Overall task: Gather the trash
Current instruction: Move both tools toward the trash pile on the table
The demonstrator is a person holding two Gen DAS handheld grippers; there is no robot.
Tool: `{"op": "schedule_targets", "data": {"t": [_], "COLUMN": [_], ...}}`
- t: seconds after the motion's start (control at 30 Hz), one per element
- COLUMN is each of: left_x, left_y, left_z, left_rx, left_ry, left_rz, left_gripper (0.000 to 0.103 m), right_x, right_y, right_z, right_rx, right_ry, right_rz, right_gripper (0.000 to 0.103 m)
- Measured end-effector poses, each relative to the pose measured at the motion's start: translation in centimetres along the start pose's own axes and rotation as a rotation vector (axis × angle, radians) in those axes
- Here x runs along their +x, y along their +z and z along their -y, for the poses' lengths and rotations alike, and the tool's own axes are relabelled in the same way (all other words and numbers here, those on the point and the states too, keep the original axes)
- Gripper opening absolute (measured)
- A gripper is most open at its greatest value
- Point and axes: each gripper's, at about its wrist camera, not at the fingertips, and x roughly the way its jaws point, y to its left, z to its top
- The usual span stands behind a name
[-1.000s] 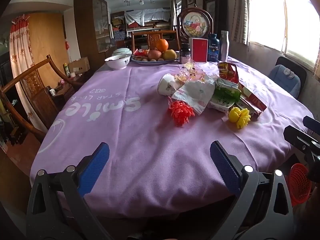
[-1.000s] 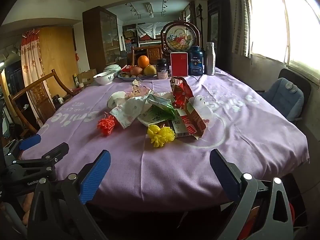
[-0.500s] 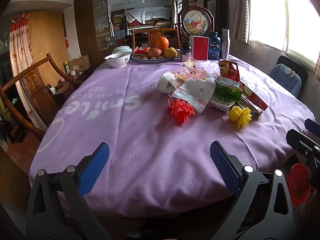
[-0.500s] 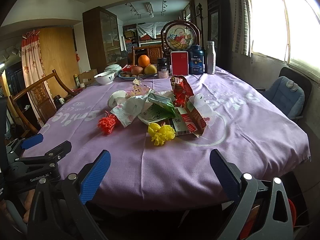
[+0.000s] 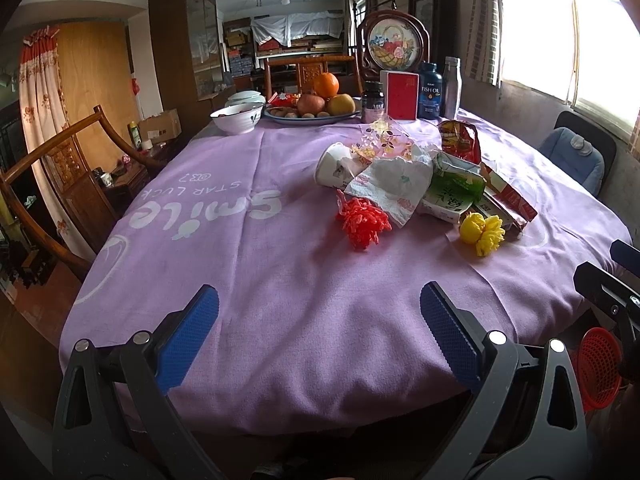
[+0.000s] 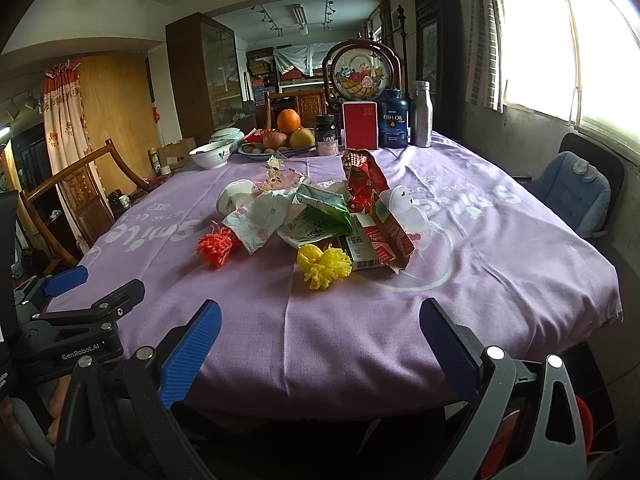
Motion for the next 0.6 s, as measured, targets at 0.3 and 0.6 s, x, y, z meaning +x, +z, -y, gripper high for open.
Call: {"op": "schedule_targets", "data": {"t": [0.3,0.6], "left_x": [0.08,0.23], "left_y": [-0.05,-0.18], "left_z": [-0.11,-0.15], "left_rx": [0.001,0.001], "left_ry": [0.001,0.004], "left_rz": [-0.003,-0.006], "left_gripper": [0.096,0.096], "right_x": [0.08,0.32], "right_y": [-0.09,-0.19], "right_z": [-0.01,-0.03], "right_rx": [0.002,-0.003], "right_ry": [0.001,-0.001], "right_rz": [0.001,0.0], "right_gripper": [0.097,0.097]}}
